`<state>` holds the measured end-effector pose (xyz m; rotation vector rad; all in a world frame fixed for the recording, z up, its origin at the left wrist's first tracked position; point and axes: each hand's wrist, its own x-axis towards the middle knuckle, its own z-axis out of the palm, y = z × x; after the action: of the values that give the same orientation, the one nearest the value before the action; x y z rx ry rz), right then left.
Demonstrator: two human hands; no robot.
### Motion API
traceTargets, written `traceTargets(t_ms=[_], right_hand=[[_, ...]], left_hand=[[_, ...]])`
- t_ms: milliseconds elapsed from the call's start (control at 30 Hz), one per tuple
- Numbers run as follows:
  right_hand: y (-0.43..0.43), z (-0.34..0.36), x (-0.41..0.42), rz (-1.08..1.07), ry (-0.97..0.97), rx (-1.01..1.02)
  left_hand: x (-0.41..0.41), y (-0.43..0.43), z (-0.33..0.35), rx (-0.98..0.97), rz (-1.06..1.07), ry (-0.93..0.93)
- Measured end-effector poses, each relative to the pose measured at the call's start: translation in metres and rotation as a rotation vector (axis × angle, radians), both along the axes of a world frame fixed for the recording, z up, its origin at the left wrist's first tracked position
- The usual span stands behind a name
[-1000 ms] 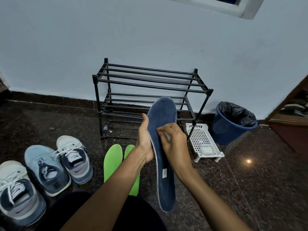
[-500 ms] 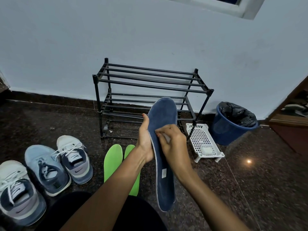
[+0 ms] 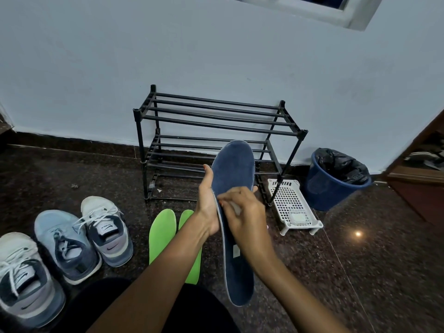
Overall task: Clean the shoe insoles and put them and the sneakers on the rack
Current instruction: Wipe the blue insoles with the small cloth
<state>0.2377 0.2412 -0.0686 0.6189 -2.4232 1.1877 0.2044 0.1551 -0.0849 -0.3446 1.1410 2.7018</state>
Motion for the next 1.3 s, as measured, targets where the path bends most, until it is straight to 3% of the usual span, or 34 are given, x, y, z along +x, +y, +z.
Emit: traceTargets(t_ms=[300, 567, 833, 1033, 1300], right_hand=[[0.014, 0.009, -0.031, -0.168, -0.014, -0.097], [0.001, -0.004, -0.002, -0.025, 0.003, -0.051], [0.014, 0.010, -0.033, -0.185, 0.029, -0.062], [0.003, -0.002, 0.007, 0.020, -0.016, -0.042], [0.005, 0.006, -0.013, -0.076, -0.032, -0.058]], left_hand=[[-0.004, 0.001, -0.004, 0.015, -0.039, 0.031], [-0.004, -0.001, -0.005, 0.023, -0.016, 0.015], [-0.007, 0.001, -0.009, -0.006, -0.031, 0.008], [-0.005, -0.003, -0.005, 0.062, 0.022, -0.016], [-0.007, -0.002, -0.006, 0.095, 0.001, -0.022]])
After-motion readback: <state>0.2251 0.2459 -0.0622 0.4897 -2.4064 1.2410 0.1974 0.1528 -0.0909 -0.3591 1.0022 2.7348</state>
